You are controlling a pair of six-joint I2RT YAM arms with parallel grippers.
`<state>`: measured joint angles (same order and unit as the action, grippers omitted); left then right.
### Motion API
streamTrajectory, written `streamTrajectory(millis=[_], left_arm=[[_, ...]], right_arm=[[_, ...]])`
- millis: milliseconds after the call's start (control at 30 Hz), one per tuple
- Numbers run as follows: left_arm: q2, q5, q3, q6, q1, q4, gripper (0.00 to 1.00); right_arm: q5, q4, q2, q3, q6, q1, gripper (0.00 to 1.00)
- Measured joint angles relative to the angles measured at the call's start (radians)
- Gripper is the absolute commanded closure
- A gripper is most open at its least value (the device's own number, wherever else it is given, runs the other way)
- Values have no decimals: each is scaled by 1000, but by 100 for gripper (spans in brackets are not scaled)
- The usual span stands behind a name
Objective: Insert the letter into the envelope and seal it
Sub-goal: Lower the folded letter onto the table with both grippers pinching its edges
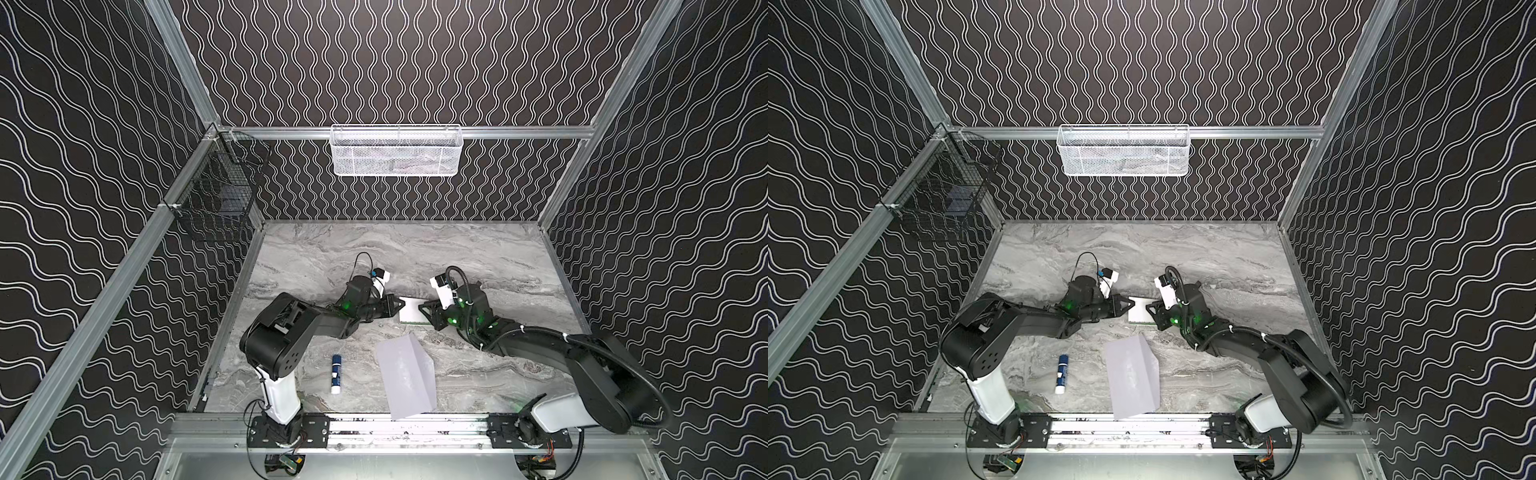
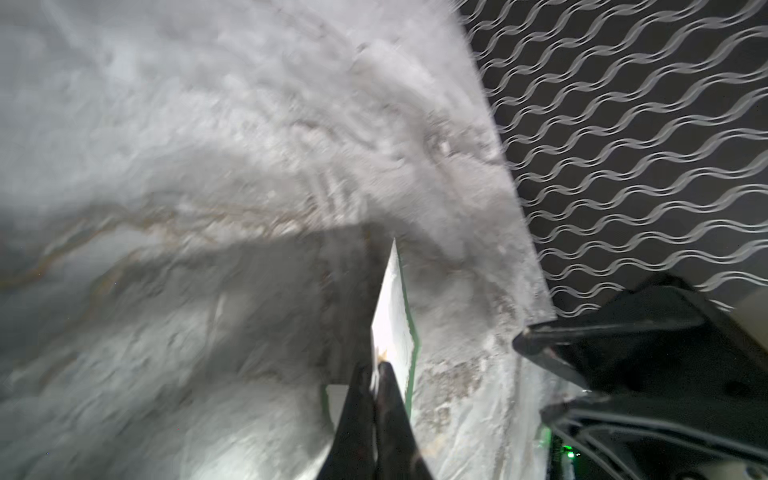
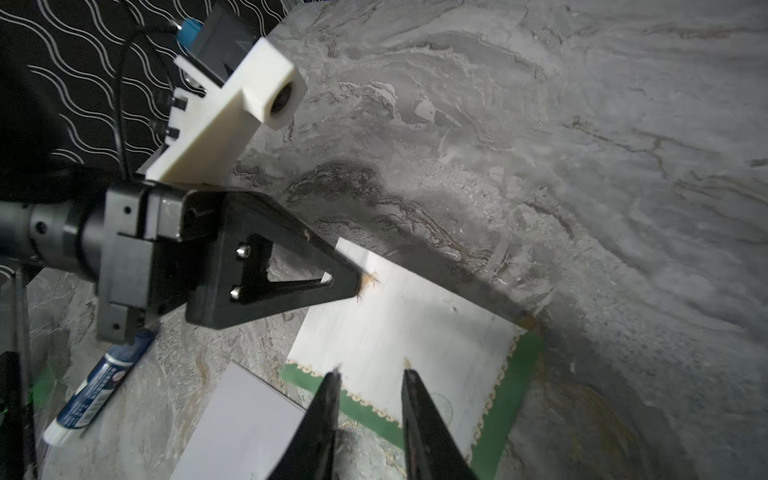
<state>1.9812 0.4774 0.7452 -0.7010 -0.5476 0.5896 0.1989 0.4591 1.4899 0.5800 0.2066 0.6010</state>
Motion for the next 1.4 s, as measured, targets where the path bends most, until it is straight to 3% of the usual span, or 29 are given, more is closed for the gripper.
streamTrajectory(millis=[267, 733, 933, 1233, 1400], left_arm=[[42, -24, 47, 73, -13, -188, 100], [55, -23, 67, 131, -13, -220, 100], [66, -16, 67, 130, -14, -192, 100], [66, -16, 58, 130, -10, -177, 100], [66, -15, 60, 130, -10, -177, 100]], right_arm=[[-114, 159, 150, -12, 93, 101, 73], [-175, 313, 367, 15, 140, 113, 80], [-197, 376, 348, -50, 176, 90, 82], [-200, 439, 305, -149, 232, -31, 86], [-193, 379, 248, -163, 249, -90, 86]])
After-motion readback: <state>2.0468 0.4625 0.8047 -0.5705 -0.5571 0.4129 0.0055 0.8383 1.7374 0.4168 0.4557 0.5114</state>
